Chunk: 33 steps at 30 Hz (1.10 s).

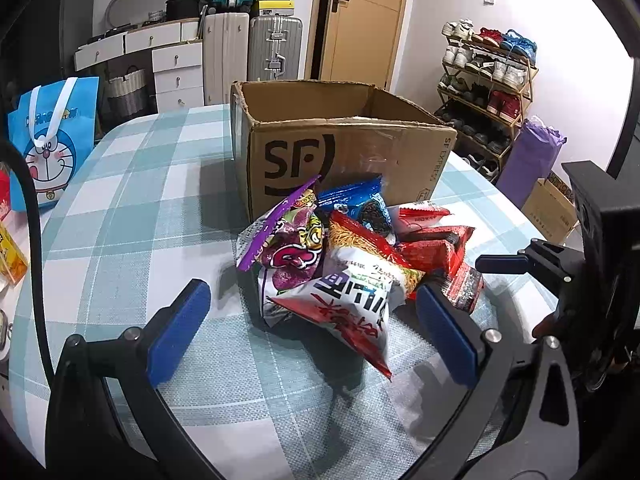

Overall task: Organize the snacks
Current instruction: 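Move both tools back to the snack pile, then grasp the red wafer packet with the right tool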

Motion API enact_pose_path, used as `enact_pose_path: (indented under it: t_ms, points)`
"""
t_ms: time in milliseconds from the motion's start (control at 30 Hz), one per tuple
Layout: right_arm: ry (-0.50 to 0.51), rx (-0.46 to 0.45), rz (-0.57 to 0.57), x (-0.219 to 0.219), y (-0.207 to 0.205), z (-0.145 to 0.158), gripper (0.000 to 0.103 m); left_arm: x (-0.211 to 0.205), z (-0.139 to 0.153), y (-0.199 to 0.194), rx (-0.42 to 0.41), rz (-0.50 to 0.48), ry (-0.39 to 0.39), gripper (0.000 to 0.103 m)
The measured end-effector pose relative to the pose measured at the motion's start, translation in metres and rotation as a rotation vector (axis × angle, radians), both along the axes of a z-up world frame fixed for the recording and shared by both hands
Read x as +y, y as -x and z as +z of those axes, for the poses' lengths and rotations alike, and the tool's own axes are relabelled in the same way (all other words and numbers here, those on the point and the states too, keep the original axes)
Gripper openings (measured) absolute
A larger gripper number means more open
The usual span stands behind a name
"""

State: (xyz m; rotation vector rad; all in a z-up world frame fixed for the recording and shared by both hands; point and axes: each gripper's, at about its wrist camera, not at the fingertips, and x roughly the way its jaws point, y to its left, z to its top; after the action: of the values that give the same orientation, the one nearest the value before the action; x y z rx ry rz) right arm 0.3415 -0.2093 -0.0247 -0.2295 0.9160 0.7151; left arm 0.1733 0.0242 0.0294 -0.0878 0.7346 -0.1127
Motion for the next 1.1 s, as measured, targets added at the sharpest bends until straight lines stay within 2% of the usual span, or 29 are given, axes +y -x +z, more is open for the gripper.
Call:
enact_pose_path:
  t_ms: [133,233,300,367,500,800,900,933,1100]
  points:
    - [0.026,-0.021,-0.002,0.004,0.002,-0.001,0.101,0.001,-0.001,0.0,0.001,0.004,-0.001,0.102]
    - [0.037,-0.029,-0.004,0.007,0.003,-0.002,0.097,0.002,-0.002,-0.001,0.003,0.006,0.005,0.102]
    - [0.042,-0.024,-0.004,0.01,0.002,-0.004,0.093,0.004,-0.003,-0.001,0.006,0.011,0.006,0.102]
    - [0.051,-0.018,0.002,0.013,0.002,-0.006,0.084,0.005,-0.004,-0.002,0.009,0.014,0.009,0.102]
    - [0.068,-0.029,0.004,0.018,0.003,-0.007,0.081,0.005,-0.004,-0.003,0.006,0.012,0.009,0.102]
    - [0.065,-0.05,0.01,0.013,0.006,-0.005,0.066,0.005,-0.004,-0.001,0.005,0.013,0.009,0.102]
    - [0.063,-0.072,0.024,0.015,0.009,-0.003,0.059,0.006,-0.004,-0.001,0.003,0.015,0.011,0.102]
    - [0.064,-0.075,0.032,0.015,0.01,-0.003,0.052,0.006,-0.004,-0.001,0.003,0.016,0.012,0.102]
    - [0.044,-0.079,0.072,0.011,0.014,0.0,0.05,0.007,-0.004,-0.001,0.001,0.02,0.012,0.102]
